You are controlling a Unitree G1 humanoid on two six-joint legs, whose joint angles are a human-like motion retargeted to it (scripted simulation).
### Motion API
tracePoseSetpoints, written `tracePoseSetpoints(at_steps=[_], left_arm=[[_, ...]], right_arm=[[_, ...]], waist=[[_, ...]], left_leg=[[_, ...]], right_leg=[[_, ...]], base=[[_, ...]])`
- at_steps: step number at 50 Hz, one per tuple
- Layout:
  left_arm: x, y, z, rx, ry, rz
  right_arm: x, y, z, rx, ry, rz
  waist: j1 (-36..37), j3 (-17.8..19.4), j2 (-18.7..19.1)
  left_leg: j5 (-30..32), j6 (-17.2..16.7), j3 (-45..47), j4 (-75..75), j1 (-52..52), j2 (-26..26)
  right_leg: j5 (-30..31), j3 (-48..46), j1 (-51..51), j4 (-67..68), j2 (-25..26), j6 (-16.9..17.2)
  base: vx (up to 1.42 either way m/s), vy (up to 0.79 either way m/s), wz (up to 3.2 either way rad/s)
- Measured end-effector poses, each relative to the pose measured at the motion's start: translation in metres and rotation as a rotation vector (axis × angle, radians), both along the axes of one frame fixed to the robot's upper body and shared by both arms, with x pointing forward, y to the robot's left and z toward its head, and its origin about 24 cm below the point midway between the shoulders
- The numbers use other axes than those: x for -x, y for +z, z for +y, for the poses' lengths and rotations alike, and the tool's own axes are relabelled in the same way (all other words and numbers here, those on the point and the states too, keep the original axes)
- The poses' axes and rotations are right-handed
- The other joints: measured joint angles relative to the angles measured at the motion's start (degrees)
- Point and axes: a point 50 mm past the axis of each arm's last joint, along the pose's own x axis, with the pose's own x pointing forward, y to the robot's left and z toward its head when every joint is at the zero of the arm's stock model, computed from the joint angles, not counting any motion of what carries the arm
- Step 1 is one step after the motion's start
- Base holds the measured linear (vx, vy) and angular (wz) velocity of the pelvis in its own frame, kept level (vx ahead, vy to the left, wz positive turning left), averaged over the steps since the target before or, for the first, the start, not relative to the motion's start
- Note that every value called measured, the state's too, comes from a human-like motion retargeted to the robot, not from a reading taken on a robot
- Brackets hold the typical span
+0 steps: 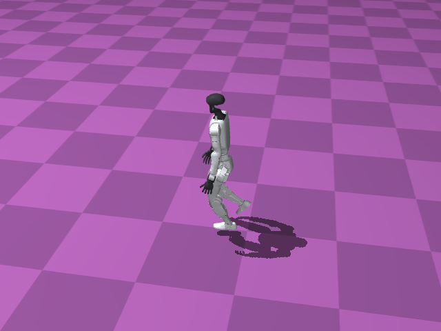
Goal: Walk
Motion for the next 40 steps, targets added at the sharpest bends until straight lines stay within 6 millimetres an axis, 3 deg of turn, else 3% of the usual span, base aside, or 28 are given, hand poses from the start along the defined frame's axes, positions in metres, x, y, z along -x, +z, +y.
tracePoseSetpoints(at_steps=[7, 11, 16, 19, 22, 25, 28, 30, 32, 36, 40], left_arm=[[-0.011, 0.000, -0.009, -0.002, -0.062, -0.008], [-0.021, 0.002, -0.009, -0.018, -0.106, -0.039], [-0.031, 0.005, -0.005, -0.052, -0.146, -0.065], [-0.032, 0.007, 0.001, -0.075, -0.137, -0.066], [-0.024, 0.005, 0.004, -0.081, -0.099, -0.045], [-0.011, 0.003, 0.009, -0.078, -0.050, -0.012], [-0.002, 0.002, 0.011, -0.063, -0.016, 0.006], [-0.002, 0.002, 0.010, -0.052, -0.009, 0.002], [-0.002, 0.001, 0.007, -0.041, -0.004, -0.006], [-0.013, 0.004, 0.006, -0.022, 0.009, -0.049], [-0.011, 0.005, 0.009, -0.013, 0.055, -0.063]], right_arm=[[-0.007, 0.003, 0.008, -0.025, 0.030, -0.038], [-0.003, 0.002, 0.011, -0.032, 0.044, -0.031], [0.013, -0.005, 0.011, -0.023, 0.034, 0.024], [0.025, -0.010, 0.009, -0.010, 0.021, 0.070], [0.041, -0.015, 0.007, 0.007, 0.004, 0.121], [0.054, -0.019, 0.008, 0.016, -0.005, 0.160], [0.058, -0.020, 0.008, 0.014, -0.012, 0.164], [0.056, -0.019, 0.005, 0.018, -0.025, 0.147], [0.055, -0.017, 0.002, 0.022, -0.037, 0.132], [0.046, -0.013, -0.004, 0.018, -0.076, 0.089], [0.043, -0.012, -0.002, 0.002, -0.094, 0.065]], waist=[[-2.2, 1.8, 1.8], [-1.9, 1.9, 2.4], [-0.3, -0.6, 2.4], [1.0, -2.4, 3.2], [1.6, -4.0, 2.7], [2.3, -5.0, 4.0], [4.3, -5.0, 9.4], [5.5, -5.2, 11.2], [6.7, -5.0, 11.1], [7.1, -5.2, 8.0], [7.2, -4.7, 5.4]], left_leg=[[-0.3, -2.5, -4.5, -9.2, 12.2, -0.1], [-1.0, -3.4, -6.4, -12.5, 17.6, 1.2], [-3.2, -4.0, -7.1, -11.4, 19.7, 3.8], [-6.2, -4.7, -7.4, -6.1, 19.4, 7.0], [-7.2, -6.0, -7.5, 3.0, 17.8, 9.2], [-5.4, -8.4, -9.3, 17.6, 14.2, 13.5], [2.3, -11.2, -11.2, 40.4, 6.2, 24.8], [9.8, -11.1, -12.8, 54.0, -1.4, 30.4], [11.1, -8.4, -13.4, 65.9, -8.3, 34.0], [9.2, -3.9, -16.0, 81.4, -25.5, 32.5], [3.7, -0.4, -13.7, 83.6, -35.8, 28.8]], right_leg=[[-4.2, 0.6, -9.0, -11.3, 4.6, 0.4], [-0.8, 0.6, -10.3, -27.0, 8.9, 3.6], [5.6, 1.6, -10.1, -46.1, 14.7, 7.5], [7.3, 0.2, -6.9, -51.9, 17.9, 6.8], [3.5, -0.3, -5.4, -48.6, 19.4, 3.9], [-1.4, -1.9, -2.4, -47.1, 23.4, 0.2], [-2.6, -5.6, 3.3, -52.8, 32.5, -4.4], [-3.4, -6.3, 6.2, -56.9, 36.6, -7.2], [-6.0, -5.8, 7.7, -56.1, 38.1, -9.0], [-9.4, -3.7, 12.2, -59.1, 37.2, -10.8], [-14.1, -2.4, 15.9, -56.7, 35.1, -10.1]], base=[[0.35, -0.07, 0.15], [0.35, -0.11, 0.04], [0.36, -0.13, -0.12], [0.44, -0.15, -0.22], [0.48, -0.19, -0.17], [0.51, -0.20, -0.37], [0.48, -0.20, -0.70], [0.48, -0.19, -0.59], [0.49, -0.20, -0.38], [0.48, -0.19, 0.01], [0.51, -0.06, 0.02]])
